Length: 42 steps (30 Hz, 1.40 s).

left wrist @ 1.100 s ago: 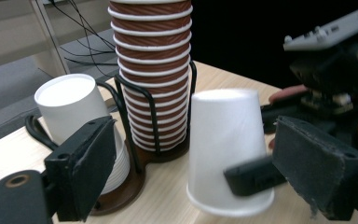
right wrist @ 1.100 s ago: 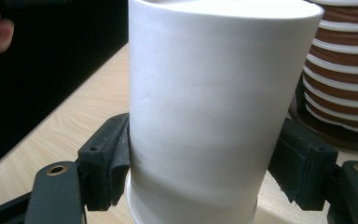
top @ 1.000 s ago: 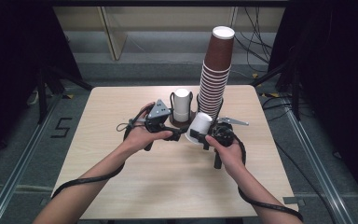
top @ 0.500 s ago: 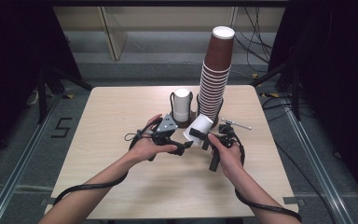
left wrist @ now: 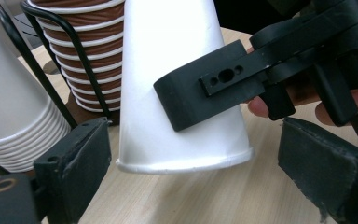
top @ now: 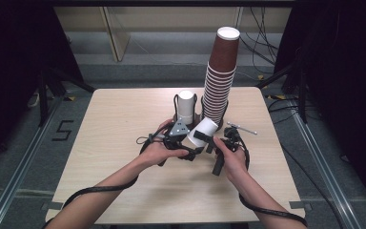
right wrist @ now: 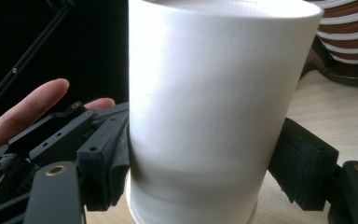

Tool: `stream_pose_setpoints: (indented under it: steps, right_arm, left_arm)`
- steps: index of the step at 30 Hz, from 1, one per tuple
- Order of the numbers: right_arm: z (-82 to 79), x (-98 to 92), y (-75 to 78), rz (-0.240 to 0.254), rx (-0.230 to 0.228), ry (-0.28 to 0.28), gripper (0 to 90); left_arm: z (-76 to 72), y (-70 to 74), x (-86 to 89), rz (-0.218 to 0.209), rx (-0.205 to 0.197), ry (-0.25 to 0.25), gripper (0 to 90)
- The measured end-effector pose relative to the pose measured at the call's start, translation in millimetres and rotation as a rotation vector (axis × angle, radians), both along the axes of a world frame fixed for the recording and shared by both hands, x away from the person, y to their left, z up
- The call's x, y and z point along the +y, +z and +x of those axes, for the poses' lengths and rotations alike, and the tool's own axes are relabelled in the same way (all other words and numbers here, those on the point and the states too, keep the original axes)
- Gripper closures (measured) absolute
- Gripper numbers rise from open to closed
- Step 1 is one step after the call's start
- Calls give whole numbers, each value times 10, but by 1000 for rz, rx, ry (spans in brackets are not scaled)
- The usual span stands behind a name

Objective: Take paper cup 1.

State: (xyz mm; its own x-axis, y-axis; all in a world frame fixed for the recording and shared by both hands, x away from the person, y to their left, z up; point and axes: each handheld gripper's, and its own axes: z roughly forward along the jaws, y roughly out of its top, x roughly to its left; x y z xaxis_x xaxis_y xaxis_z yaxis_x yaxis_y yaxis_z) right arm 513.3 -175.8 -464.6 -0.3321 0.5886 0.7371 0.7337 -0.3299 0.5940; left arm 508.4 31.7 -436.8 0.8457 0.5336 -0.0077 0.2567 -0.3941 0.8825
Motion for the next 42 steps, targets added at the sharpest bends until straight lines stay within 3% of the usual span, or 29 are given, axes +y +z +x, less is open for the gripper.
stream_pose_setpoints:
  steps: [8,9,10,13,17,24,31,39,40,42]
  right_arm:
    - [-6,22,-1,8,11,9,274]
    - [-14,30,5,20,25,10,274]
    - [-6,22,-7,5,4,13,274]
    - [-14,35,-1,31,21,14,274]
    - [-11,33,-5,16,10,23,274]
    - [-11,43,-15,15,6,30,271]
    - [-9,50,-14,20,7,41,245]
    - [-12,65,7,-23,-11,50,197]
    - [-5,64,-4,-38,-34,53,192]
    - [-18,91,21,-70,-36,50,175]
  left_arm:
    - [46,-51,-52,6,-1,1,99]
    - [52,-65,-61,-5,24,-3,103]
    - [51,-66,-62,2,25,7,105]
    - [62,-84,-66,-2,33,10,113]
    - [80,-105,-70,-7,56,19,133]
    - [78,-112,-73,-8,55,32,157]
    - [67,-112,-52,13,13,9,199]
    - [52,-98,-36,30,-21,-6,251]
    - [48,-93,-33,34,-28,-1,255]
    - [49,-85,-26,37,-38,-1,269]
